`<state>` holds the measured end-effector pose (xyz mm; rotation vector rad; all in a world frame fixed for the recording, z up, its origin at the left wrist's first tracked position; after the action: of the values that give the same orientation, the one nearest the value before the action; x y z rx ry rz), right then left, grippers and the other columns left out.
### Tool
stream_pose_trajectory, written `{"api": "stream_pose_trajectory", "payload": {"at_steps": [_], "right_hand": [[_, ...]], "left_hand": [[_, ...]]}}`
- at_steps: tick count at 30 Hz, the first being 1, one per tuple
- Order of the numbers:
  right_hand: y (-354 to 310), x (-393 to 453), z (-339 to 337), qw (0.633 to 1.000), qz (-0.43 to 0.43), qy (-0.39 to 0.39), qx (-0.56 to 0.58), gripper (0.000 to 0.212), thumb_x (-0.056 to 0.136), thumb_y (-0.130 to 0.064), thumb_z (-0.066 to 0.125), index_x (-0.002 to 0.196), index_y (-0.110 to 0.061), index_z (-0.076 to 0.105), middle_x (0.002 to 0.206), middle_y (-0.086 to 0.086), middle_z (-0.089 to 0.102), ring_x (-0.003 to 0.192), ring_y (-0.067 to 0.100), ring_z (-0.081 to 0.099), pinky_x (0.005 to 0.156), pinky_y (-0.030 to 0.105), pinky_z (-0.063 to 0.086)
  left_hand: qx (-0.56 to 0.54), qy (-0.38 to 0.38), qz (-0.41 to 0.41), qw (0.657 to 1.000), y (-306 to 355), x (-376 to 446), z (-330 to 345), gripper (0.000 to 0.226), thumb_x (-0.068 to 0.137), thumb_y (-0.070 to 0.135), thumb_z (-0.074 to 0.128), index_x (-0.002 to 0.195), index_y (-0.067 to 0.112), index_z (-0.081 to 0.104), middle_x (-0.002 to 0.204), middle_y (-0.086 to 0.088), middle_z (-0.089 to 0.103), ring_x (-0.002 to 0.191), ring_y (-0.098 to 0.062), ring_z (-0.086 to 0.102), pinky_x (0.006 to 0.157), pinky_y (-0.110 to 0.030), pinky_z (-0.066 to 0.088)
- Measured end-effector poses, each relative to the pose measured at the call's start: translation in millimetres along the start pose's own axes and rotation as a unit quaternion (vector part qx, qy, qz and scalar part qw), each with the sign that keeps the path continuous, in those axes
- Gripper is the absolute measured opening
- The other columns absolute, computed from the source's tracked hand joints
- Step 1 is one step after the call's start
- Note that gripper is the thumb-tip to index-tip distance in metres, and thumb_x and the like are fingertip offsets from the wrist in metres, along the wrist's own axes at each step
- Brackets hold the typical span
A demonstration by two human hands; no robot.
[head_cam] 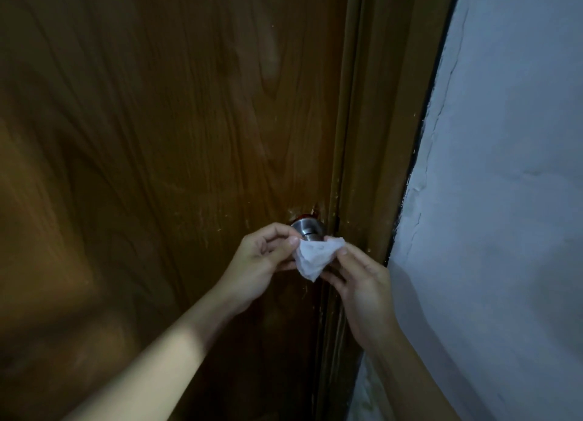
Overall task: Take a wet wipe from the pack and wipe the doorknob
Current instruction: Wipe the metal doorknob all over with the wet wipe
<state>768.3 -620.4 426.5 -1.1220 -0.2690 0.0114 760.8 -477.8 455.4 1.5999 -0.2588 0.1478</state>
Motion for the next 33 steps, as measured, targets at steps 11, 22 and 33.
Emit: {"api": "stream_pose_trajectory", "payload": {"at_steps": [11,22,33], "right_hand": [[-6.2,-8.1,23.6,0.962,-0.053,-0.066,-0.258,0.048,0.067,-0.027,0.079,0.111,-0.028,0.059,0.100,-0.009,0.068,0.094,0.004,0.065,0.076,0.024,0.057],[-19.4,5.8,3.7,0.989,0.006,0.011,-0.144,0.010,0.088,-0.001,0.051,0.085,-0.011,0.053,0.075,0.006,0.065,0.070,0.018,0.067,0.056,0.030,0.055],[-49.9,16.3,2.6,0.974,-0.091,0.069,-0.195,0.028,0.091,-0.001,0.046,0.106,-0.022,0.057,0.101,0.001,0.067,0.089,0.014,0.068,0.069,0.026,0.059]], "left_hand": [[0.043,0.081,0.051,0.994,13.6,0.3,-9.0,0.031,0.063,0.030,0.069,0.093,0.020,0.064,0.085,-0.008,0.068,0.077,-0.014,0.067,0.064,-0.021,0.054],[-0.007,-0.047,-0.141,0.989,-17.9,-6.9,2.0,0.056,0.056,0.016,0.078,0.110,0.015,0.061,0.102,-0.010,0.072,0.093,-0.021,0.069,0.074,-0.028,0.057],[-0.091,0.189,-0.154,0.965,-17.7,-1.6,-23.1,0.040,0.084,-0.011,0.031,0.108,0.010,0.055,0.099,-0.008,0.066,0.089,-0.021,0.065,0.071,-0.036,0.056]]}}
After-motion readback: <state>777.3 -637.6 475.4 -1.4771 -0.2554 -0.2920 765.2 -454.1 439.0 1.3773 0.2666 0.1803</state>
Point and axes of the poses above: each hand's wrist, its own x-axis towards the middle knuckle, its own z-axis out of the palm, y = z × x, the point moved 8 cm from there along x, towards the middle knuckle
